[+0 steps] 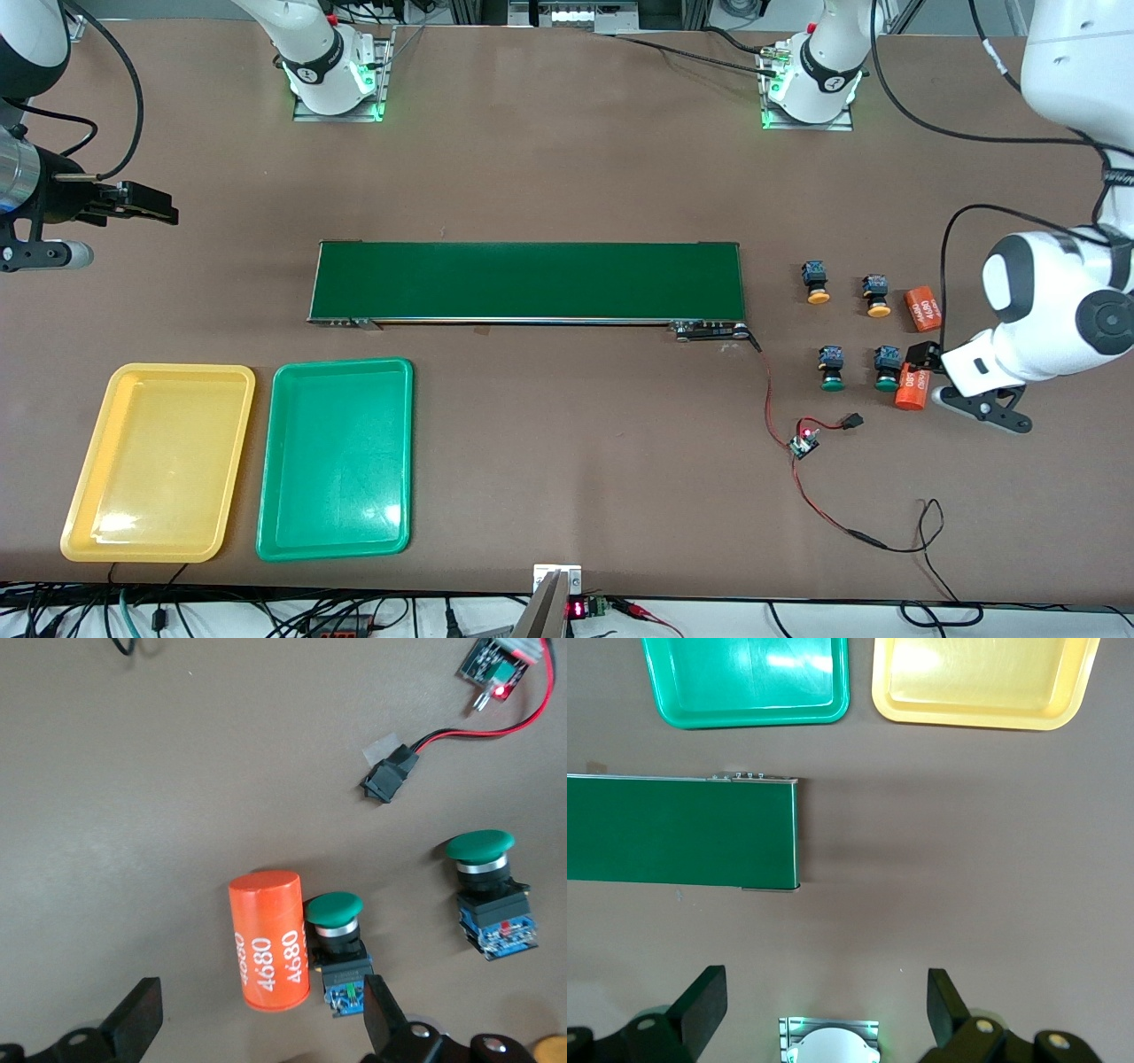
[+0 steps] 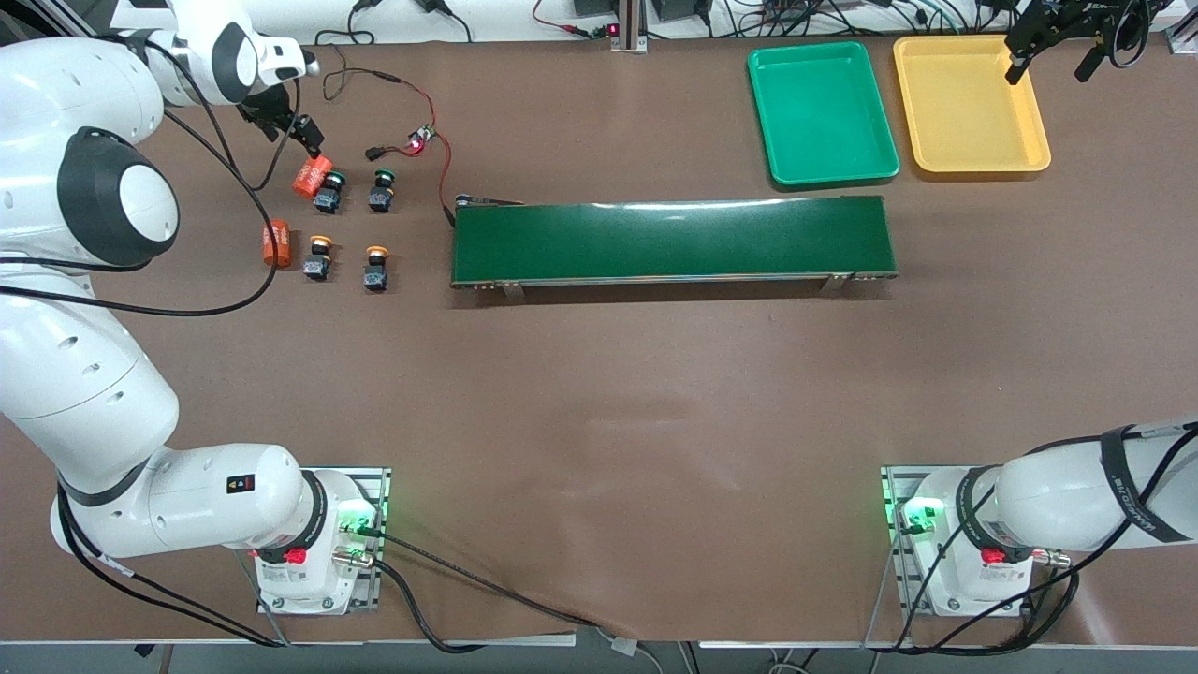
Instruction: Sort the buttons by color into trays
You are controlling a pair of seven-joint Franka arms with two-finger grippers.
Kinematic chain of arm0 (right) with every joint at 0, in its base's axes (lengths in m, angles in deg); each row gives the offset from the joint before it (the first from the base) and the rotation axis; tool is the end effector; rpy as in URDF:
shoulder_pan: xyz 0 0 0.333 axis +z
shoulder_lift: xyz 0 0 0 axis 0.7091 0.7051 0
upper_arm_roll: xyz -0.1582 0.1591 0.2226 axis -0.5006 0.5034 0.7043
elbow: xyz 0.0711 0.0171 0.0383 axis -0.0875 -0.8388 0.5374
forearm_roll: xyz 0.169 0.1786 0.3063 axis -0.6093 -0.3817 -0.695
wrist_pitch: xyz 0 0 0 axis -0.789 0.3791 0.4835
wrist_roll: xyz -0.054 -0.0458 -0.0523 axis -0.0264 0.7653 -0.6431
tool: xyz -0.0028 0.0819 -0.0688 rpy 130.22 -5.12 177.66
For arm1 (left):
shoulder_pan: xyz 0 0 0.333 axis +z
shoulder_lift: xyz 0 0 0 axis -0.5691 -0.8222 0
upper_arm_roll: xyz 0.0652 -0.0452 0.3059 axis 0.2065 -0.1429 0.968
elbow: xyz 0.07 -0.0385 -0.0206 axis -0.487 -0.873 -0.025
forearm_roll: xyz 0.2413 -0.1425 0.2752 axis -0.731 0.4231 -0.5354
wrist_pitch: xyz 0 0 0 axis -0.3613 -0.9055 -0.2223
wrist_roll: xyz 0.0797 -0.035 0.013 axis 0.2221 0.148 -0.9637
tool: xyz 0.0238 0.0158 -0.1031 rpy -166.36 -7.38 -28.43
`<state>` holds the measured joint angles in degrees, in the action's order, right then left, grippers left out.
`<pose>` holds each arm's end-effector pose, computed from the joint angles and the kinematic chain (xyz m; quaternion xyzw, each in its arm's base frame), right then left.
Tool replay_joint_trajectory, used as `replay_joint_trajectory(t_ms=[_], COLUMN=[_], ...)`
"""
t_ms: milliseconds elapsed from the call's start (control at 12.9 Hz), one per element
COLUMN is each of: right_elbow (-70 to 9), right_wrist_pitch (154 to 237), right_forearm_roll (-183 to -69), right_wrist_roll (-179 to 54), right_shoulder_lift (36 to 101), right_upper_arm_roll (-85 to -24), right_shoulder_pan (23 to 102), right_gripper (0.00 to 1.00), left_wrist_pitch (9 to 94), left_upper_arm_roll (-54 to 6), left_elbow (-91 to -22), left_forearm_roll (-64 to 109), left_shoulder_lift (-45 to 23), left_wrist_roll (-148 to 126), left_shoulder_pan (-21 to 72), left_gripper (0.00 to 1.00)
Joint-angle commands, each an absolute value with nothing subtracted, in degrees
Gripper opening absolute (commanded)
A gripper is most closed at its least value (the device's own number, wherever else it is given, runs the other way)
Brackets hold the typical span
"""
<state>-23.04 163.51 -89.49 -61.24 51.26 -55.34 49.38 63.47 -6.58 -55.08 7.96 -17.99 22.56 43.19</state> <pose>0.5665 -0.0161 0.5497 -0.9929 -0.0150 0.1182 0.0012 0.6624 0.0924 0.2571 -0.9789 0.2009 0.0257 0.0270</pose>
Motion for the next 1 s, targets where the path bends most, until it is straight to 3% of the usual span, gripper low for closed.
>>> replay_joint_trajectory(t_ms=[0, 309, 696, 928], right_elbow=[-22.39, -22.30, -22.39, -22.39], right_wrist_pitch=[162.34, 161.90, 161.54, 161.63], right_forearm_roll=[-89.20, -89.03, -88.94, -89.03], right_wrist_roll=[-62.37, -62.46, -62.46, -62.46], right_shoulder_lift=[51.73, 51.73, 51.91, 52.17], right_upper_arm_roll=[-55.17, -55.17, -55.26, -55.26], right_shoulder_pan=[49.12, 49.03, 48.33, 48.15], right_gripper=[1.00, 1.00, 1.00, 1.00], left_wrist_pitch=[67.81, 74.42, 74.61, 74.52], left_upper_arm_roll=[-6.86, -6.95, -7.03, -7.03], left_elbow=[-55.55, -59.86, -59.34, -59.25], left_forearm_roll=[7.33, 7.33, 7.68, 7.77], left_shoulder_lift=[-20.16, -21.49, -21.85, -21.85], left_wrist_roll=[23.76, 23.67, 23.32, 23.05], left_shoulder_pan=[44.62, 45.59, 45.68, 45.68], left_gripper=[1.00, 0.99, 0.66, 0.64])
